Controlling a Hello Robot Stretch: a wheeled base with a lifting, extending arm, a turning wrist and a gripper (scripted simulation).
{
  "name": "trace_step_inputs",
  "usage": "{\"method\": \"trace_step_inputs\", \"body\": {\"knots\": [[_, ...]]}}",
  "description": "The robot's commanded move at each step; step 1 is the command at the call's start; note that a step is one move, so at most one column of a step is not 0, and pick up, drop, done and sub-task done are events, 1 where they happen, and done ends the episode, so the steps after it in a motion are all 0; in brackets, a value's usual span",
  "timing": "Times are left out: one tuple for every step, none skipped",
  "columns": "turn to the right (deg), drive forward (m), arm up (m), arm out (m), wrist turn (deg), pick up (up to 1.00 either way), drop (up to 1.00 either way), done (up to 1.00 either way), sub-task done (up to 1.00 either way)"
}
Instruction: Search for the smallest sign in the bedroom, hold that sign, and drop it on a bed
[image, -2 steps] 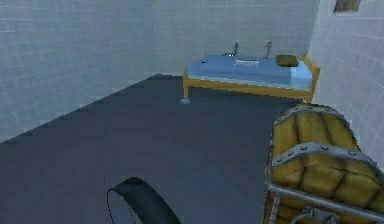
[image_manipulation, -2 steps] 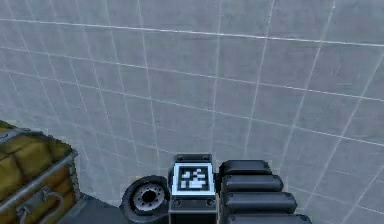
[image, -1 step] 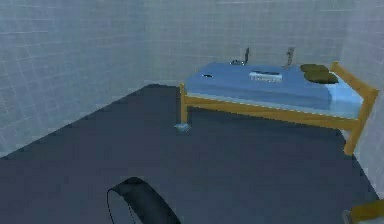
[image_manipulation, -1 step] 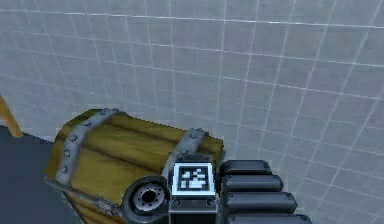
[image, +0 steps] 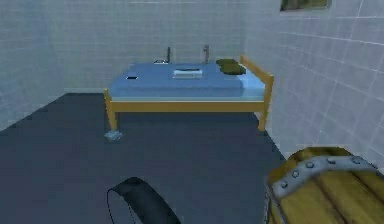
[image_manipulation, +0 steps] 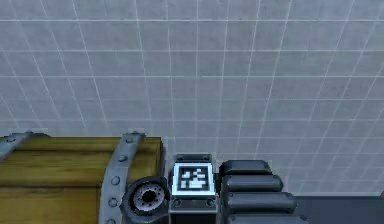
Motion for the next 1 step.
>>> {"method": "trace_step_inputs", "body": {"knots": [[0.0, 1.0, 0.0, 0.0, 0.0, 0.0, 0.0, 0.0, 0.0]]}}
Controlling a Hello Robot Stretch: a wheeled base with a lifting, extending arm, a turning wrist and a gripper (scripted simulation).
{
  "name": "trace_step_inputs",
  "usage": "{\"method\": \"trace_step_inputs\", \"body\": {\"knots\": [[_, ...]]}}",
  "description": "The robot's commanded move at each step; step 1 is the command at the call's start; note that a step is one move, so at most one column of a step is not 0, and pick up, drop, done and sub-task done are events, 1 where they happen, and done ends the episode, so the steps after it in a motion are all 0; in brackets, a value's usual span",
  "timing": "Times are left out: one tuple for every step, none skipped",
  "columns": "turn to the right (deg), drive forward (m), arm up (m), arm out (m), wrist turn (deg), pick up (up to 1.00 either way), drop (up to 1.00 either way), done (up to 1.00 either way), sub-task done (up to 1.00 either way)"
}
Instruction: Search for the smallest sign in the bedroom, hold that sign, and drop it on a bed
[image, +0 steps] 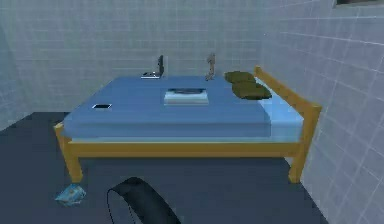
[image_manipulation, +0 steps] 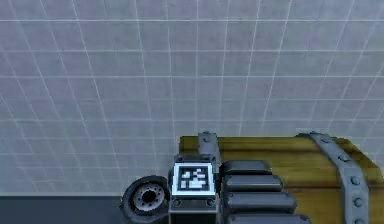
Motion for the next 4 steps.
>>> {"method": "trace_step_inputs", "body": {"knots": [[0.0, 1.0, 0.0, 0.0, 0.0, 0.0, 0.0, 0.0, 0.0], [6.0, 0.0, 0.0, 0.0, 0.0, 0.0, 0.0, 0.0, 0.0], [0.0, 0.1, 0.0, 0.0, 0.0, 0.0, 0.0, 0.0, 0.0], [45.0, 0.0, 0.0, 0.0, 0.0, 0.0, 0.0, 0.0, 0.0]]}}
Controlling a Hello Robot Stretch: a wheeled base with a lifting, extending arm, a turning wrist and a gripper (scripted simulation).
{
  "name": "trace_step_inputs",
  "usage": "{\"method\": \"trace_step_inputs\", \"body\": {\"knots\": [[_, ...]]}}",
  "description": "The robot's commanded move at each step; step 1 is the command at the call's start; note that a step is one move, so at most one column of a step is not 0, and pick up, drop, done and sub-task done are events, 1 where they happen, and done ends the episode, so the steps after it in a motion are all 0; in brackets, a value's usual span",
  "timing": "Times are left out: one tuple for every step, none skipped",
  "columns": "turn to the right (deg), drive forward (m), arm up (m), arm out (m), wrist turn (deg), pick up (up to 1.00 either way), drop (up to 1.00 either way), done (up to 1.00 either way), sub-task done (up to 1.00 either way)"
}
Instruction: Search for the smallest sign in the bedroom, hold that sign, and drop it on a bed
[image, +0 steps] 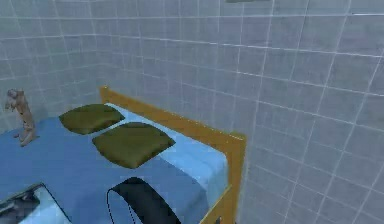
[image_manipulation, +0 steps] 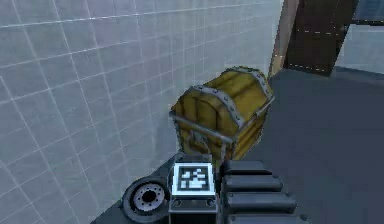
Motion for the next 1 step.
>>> {"method": "trace_step_inputs", "body": {"knots": [[45.0, 0.0, 0.0, 0.0, 0.0, 0.0, 0.0, 0.0, 0.0]]}}
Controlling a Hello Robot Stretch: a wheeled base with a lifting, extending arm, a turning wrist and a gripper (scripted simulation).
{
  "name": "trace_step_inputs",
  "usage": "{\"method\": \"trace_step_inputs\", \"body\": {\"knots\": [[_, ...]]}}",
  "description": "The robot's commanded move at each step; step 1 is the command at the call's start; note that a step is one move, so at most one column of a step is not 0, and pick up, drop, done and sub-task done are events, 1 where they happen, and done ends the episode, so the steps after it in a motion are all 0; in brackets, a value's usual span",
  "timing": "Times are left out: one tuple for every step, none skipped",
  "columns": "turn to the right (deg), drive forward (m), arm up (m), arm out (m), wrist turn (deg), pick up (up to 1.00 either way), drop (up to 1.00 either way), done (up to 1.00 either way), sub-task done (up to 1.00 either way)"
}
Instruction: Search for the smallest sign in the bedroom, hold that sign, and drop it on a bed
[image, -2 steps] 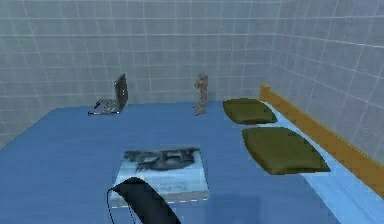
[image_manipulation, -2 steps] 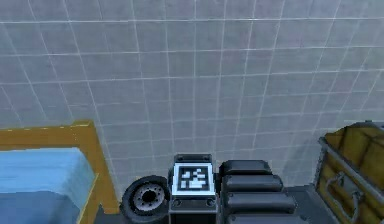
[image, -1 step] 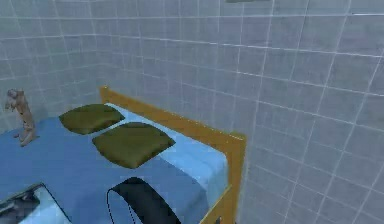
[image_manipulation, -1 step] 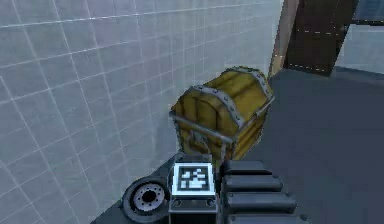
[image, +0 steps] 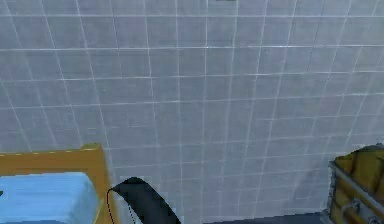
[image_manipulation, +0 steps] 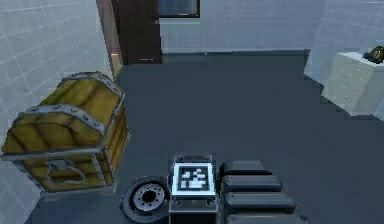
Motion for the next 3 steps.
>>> {"method": "trace_step_inputs", "body": {"knots": [[45.0, 0.0, 0.0, 0.0, 0.0, 0.0, 0.0, 0.0, 0.0], [30.0, 0.0, 0.0, 0.0, 0.0, 0.0, 0.0, 0.0, 0.0], [-45.0, 0.0, 0.0, 0.0, 0.0, 0.0, 0.0, 0.0, 0.0]]}}
